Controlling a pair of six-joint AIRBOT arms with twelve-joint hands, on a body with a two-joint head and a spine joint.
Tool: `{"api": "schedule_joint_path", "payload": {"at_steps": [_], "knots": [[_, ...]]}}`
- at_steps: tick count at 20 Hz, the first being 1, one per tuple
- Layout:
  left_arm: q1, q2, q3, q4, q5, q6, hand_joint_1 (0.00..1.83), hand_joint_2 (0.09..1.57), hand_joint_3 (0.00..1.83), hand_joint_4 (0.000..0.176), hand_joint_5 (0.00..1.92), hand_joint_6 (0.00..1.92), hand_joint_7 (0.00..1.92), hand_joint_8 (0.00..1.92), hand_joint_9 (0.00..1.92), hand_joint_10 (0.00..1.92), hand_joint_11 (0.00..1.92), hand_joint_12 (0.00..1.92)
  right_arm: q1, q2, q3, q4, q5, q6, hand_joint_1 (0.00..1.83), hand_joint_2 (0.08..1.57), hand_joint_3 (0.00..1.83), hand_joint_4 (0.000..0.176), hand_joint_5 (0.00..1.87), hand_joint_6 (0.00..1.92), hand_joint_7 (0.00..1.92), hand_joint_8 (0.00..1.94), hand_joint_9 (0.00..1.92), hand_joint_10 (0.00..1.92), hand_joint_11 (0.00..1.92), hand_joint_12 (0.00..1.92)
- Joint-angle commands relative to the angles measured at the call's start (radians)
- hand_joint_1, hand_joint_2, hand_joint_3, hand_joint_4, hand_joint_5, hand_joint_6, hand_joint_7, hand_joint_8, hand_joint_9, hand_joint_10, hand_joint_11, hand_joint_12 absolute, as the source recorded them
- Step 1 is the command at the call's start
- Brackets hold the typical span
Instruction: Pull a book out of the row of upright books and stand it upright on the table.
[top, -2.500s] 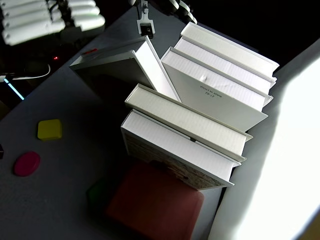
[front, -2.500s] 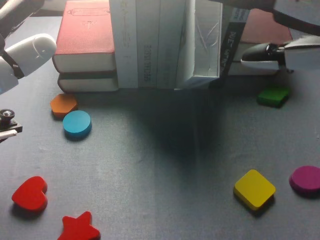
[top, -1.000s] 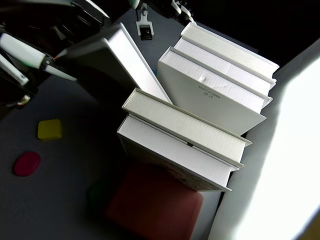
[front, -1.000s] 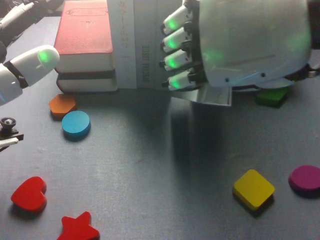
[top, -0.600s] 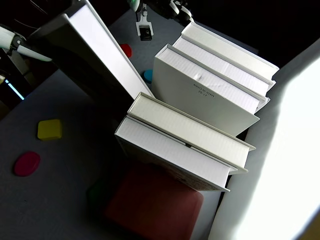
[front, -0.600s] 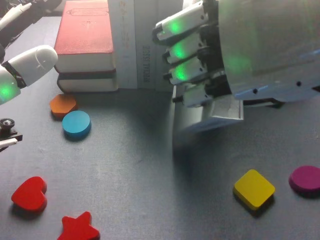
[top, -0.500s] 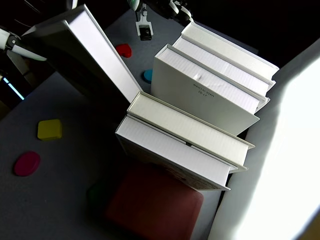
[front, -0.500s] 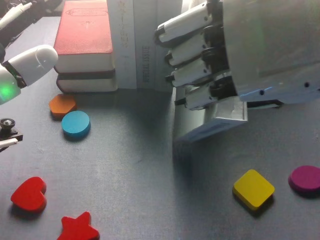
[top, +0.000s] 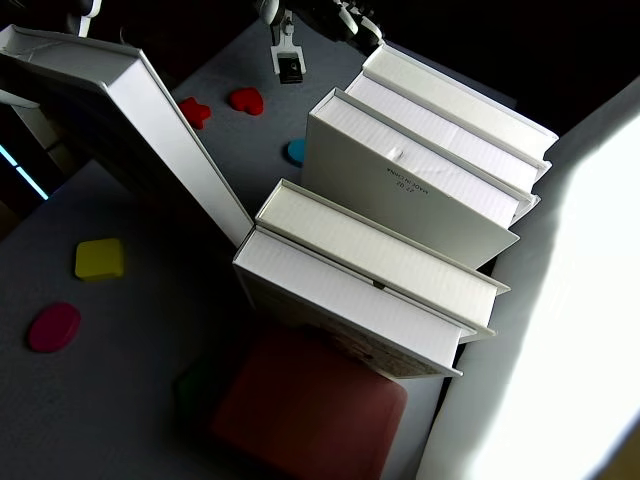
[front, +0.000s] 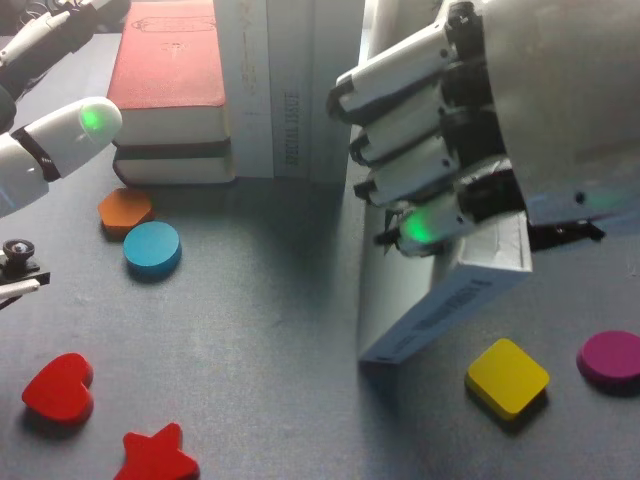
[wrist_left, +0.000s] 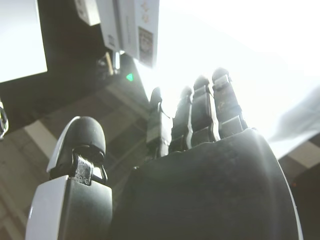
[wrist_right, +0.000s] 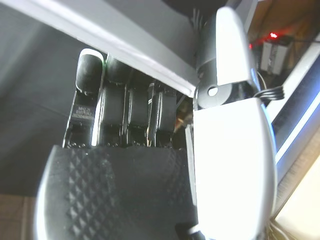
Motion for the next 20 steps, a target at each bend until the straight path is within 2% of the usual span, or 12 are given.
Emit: {"api": "schedule_joint_path", "payload": {"at_steps": [1, 3, 8, 11, 13, 15, 16, 17, 20], "knots": [[-0.009, -0.005, 0.007, -0.019, -0.119, -0.008, 0.23, 1.35, 0.00, 0.075, 0.19, 0.01, 0.02, 0.00, 0.00, 0.00, 0.00, 0.00, 0.014, -0.012, 0.012, 0.059, -0.055, 0.014, 1.24, 1.17, 0.00, 0.000, 1.02, 0.76, 0.78, 1.53, 0.59, 1.64, 0.25, 1.92], [-0.010, -0.007, 0.008, -0.019, -0.119, -0.010, 0.25, 1.36, 0.00, 0.070, 0.19, 0.01, 0.02, 0.00, 0.00, 0.00, 0.00, 0.00, -0.004, -0.042, 0.044, 0.051, -0.061, 0.051, 1.24, 1.17, 0.00, 0.000, 1.02, 0.76, 0.78, 1.53, 0.59, 1.64, 0.25, 1.92], [-0.010, -0.010, 0.012, -0.022, -0.119, -0.011, 0.28, 1.36, 0.00, 0.056, 0.21, 0.01, 0.05, 0.01, 0.00, 0.00, 0.00, 0.00, -0.061, -0.167, 0.185, 0.051, -0.038, 0.204, 1.24, 1.17, 0.00, 0.000, 1.02, 0.76, 0.78, 1.53, 0.59, 1.64, 0.25, 1.92], [-0.010, -0.011, 0.012, -0.023, -0.119, -0.011, 0.30, 1.36, 0.00, 0.043, 0.22, 0.01, 0.06, 0.01, 0.00, 0.00, 0.00, 0.00, -0.072, -0.190, 0.215, 0.066, -0.032, 0.224, 1.24, 1.17, 0.00, 0.000, 1.02, 0.76, 0.78, 1.53, 0.59, 1.64, 0.25, 1.92], [-0.010, -0.012, 0.013, -0.024, -0.119, -0.011, 0.28, 1.36, 0.00, 0.061, 0.23, 0.01, 0.08, 0.01, 0.00, 0.00, 0.00, 0.00, -0.074, -0.200, 0.230, 0.070, -0.033, 0.233, 1.24, 1.17, 0.00, 0.000, 1.02, 0.76, 0.78, 1.53, 0.59, 1.64, 0.25, 1.92], [-0.010, -0.013, 0.013, -0.025, -0.120, -0.012, 0.27, 1.36, 0.00, 0.089, 0.22, 0.01, 0.09, 0.01, 0.00, 0.00, 0.02, 0.01, -0.082, -0.213, 0.253, 0.070, -0.043, 0.249, 1.24, 1.17, 0.00, 0.000, 1.02, 0.76, 0.78, 1.53, 0.59, 1.64, 0.25, 1.92], [-0.010, -0.014, 0.014, -0.025, -0.120, -0.012, 0.28, 1.36, 0.00, 0.090, 0.21, 0.00, 0.06, 0.00, 0.00, 0.00, 0.00, 0.00, -0.087, -0.218, 0.265, 0.070, -0.049, 0.255, 1.24, 1.17, 0.00, 0.000, 1.02, 0.76, 0.79, 1.53, 0.59, 1.64, 0.25, 1.92], [-0.010, -0.014, 0.015, -0.026, -0.121, -0.012, 0.34, 1.36, 0.00, 0.052, 0.22, 0.01, 0.07, 0.00, 0.00, 0.00, 0.02, 0.01, -0.091, -0.221, 0.275, 0.077, -0.054, 0.260, 1.24, 1.17, 0.00, 0.000, 1.02, 0.76, 0.79, 1.53, 0.59, 1.64, 0.25, 1.92], [-0.009, -0.019, 0.021, -0.031, -0.129, -0.017, 0.27, 1.36, 0.00, 0.055, 0.20, 0.00, 0.04, 0.00, 0.00, 0.00, 0.00, 0.00, -0.113, -0.231, 0.317, 0.139, -0.059, 0.267, 1.24, 1.17, 0.00, 0.000, 1.02, 0.76, 0.79, 1.53, 0.59, 1.64, 0.25, 1.92]]}}
